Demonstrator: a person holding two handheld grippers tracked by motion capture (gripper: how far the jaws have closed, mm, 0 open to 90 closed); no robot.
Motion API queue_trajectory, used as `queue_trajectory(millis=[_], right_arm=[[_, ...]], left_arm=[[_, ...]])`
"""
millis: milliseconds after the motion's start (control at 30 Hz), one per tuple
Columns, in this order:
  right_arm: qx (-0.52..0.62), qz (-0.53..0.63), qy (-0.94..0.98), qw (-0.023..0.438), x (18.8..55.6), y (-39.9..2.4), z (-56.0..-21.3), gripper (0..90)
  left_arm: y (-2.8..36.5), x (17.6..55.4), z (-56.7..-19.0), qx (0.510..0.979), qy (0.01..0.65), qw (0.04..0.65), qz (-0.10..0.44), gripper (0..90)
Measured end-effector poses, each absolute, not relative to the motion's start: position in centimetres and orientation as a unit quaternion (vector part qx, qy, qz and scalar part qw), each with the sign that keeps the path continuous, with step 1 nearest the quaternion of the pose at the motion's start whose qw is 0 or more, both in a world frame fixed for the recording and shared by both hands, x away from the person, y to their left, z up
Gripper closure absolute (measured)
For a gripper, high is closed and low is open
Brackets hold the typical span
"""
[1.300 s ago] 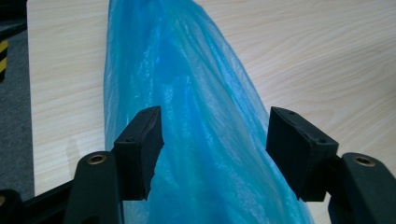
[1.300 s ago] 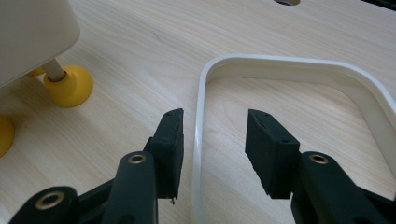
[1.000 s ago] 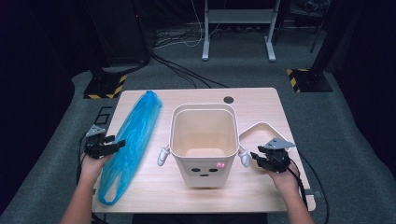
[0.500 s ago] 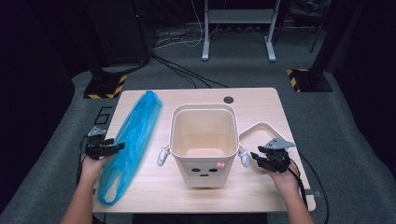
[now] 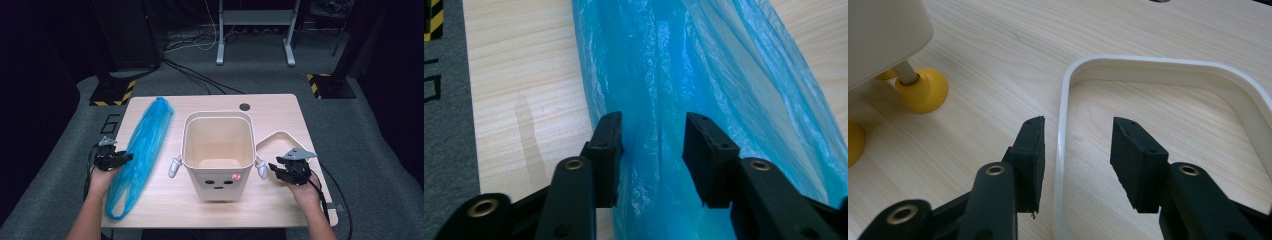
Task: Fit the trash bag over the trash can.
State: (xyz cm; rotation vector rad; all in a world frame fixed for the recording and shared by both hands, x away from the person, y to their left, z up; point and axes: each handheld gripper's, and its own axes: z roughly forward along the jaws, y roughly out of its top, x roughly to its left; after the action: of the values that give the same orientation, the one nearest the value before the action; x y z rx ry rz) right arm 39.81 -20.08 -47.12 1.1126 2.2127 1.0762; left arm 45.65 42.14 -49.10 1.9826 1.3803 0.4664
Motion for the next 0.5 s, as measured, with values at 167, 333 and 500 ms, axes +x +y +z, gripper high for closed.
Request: queue_trajectory(millis=[167,333,500], right_arm=[[0.401,0.388,0.800,0.219,39.8,-20.0,-47.1,56.5],[0.401,0.388,0.800,0.219,39.8,-20.1,-47.1,56.7],[0.401,0.388,0.800,0.220,39.8,-20.1,-47.1,56.8]], left_arm=[[41.8,45.7,-49.3,0.765,0.524,0.330,0.175,72.5],[41.2,45.6,-49.3,0.779,0.511,0.322,0.171,81.5],[40.8,44.9,-49.4,0.786,0.498,0.325,0.168,87.4]])
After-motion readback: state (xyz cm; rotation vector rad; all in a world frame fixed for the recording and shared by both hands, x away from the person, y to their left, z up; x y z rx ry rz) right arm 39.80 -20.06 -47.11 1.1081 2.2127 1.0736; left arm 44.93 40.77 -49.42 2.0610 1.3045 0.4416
